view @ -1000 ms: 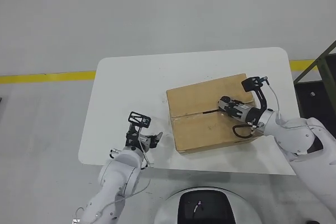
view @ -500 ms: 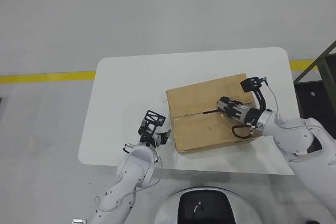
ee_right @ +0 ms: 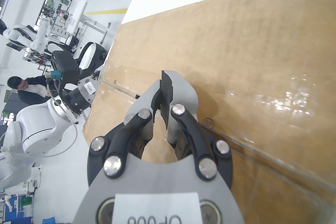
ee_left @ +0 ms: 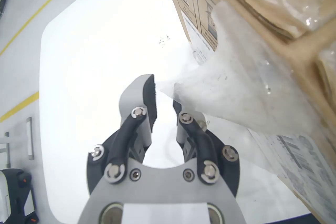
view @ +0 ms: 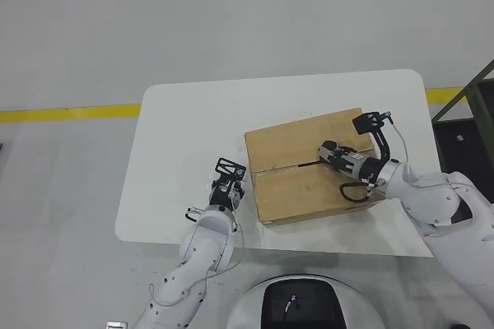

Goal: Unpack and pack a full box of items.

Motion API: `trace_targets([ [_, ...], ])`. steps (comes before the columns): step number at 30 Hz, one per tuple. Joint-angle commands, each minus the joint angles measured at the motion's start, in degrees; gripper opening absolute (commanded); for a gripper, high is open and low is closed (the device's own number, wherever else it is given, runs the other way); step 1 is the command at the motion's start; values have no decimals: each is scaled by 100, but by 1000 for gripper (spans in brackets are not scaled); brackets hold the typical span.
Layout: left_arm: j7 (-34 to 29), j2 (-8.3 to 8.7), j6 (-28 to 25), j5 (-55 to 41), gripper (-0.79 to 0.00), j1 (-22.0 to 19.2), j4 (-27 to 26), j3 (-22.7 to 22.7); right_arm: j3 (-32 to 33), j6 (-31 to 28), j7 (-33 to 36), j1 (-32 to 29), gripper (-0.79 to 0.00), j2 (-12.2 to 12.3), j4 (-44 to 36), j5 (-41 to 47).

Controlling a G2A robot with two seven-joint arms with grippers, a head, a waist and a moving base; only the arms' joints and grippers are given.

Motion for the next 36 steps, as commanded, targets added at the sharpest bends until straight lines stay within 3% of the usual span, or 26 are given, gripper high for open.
trace_targets([
  [1, -12, -10, 31, 82, -785, 38, -45, -31, -7, 4, 1, 11, -785, -4, 8, -1],
  [7, -81, -28, 138, 318, -785, 219, -267, -174, -22, 6, 21, 45, -785, -13, 41, 6],
  [12, -175, -36, -68, 521, -776, 339, -364, -225, -38, 8, 18, 63, -785, -21, 57, 2],
  [16, -343, -43, -331, 417, -274, 428, -351, -320, -40, 0, 11, 75, -785, -26, 64, -6],
  [17, -366, -44, -398, 342, -74, 448, -361, -365, -35, 1, 16, 79, -785, -26, 65, -5],
  [18, -388, -41, -482, 296, 0, 468, -378, -413, -24, 8, 18, 81, -785, -25, 66, -14],
  [28, -420, -9, -1146, 14, 0, 775, -646, -762, 49, 15, 61, 69, -785, -19, 54, -46],
  [36, -123, -111, -1067, -12, 0, 448, -296, -572, 23, 11, 66, 109, -785, -30, 73, -53],
])
